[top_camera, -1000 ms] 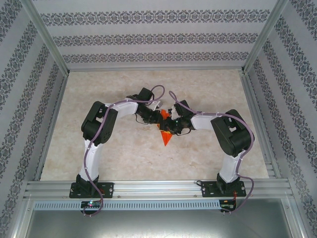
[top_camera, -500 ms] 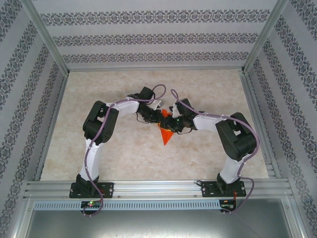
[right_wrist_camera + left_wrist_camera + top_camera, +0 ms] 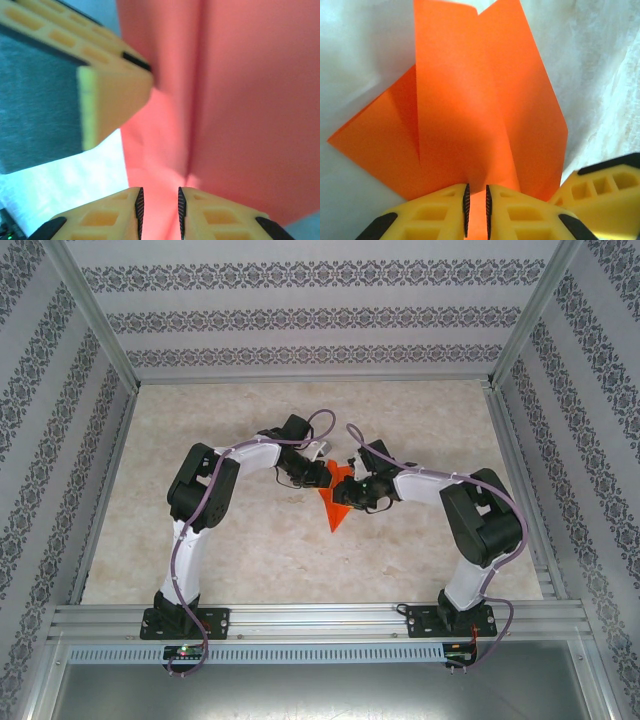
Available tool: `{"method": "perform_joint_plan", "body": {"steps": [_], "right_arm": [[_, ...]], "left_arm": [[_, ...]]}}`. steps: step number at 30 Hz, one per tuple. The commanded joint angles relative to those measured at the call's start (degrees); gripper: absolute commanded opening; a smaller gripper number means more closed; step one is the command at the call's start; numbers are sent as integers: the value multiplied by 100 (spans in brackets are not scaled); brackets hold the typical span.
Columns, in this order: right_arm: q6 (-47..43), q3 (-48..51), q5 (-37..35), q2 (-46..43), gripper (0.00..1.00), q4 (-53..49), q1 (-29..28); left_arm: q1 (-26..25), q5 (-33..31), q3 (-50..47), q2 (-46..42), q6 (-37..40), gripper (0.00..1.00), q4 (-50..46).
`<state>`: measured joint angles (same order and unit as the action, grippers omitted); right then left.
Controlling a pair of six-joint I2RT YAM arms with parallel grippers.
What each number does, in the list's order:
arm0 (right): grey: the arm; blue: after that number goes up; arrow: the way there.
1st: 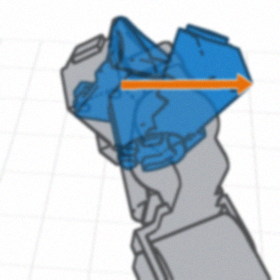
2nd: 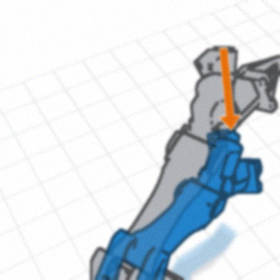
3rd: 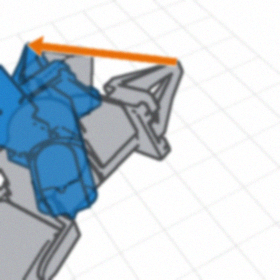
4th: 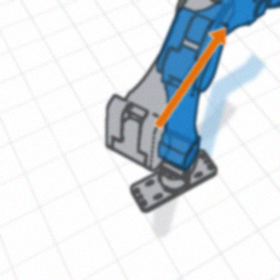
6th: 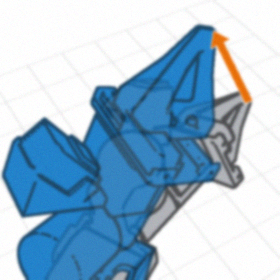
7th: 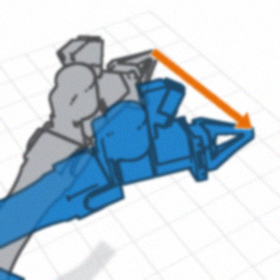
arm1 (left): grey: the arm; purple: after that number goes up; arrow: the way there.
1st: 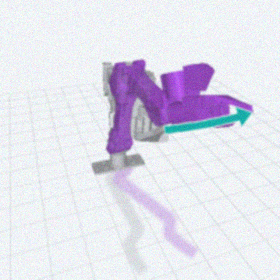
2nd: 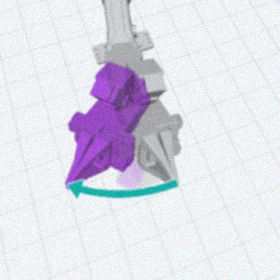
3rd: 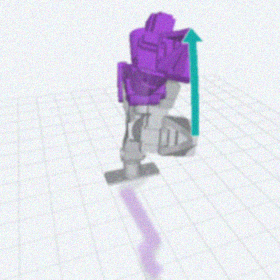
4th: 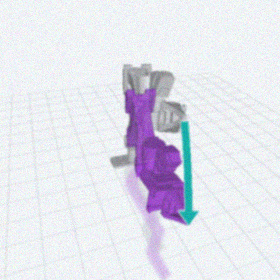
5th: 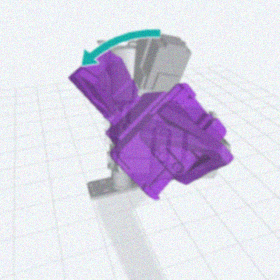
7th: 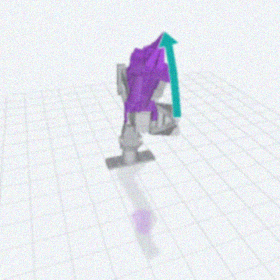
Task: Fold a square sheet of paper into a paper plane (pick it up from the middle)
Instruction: Fourth fold the wing at the center of the table.
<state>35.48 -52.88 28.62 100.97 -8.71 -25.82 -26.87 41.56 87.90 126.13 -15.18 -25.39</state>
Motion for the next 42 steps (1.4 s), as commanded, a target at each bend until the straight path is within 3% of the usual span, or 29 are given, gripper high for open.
{"method": "perform_joint_plan", "body": {"steps": [1, 24, 33, 42], "right_arm": [[-395, -288, -280, -4, 28, -396, 142], [-640, -1007, -301, 945, 28, -430, 158], [-688, -971, -471, 1081, 18, -536, 121], [-685, -839, -521, 1142, 18, -500, 112]], "left_arm": [[50, -35, 214, 132, 26, 21, -168], [59, 202, 367, 109, -166, 23, 63], [62, 304, 600, 87, -273, 26, 108], [149, -400, 566, -401, -288, 29, -171]]}}
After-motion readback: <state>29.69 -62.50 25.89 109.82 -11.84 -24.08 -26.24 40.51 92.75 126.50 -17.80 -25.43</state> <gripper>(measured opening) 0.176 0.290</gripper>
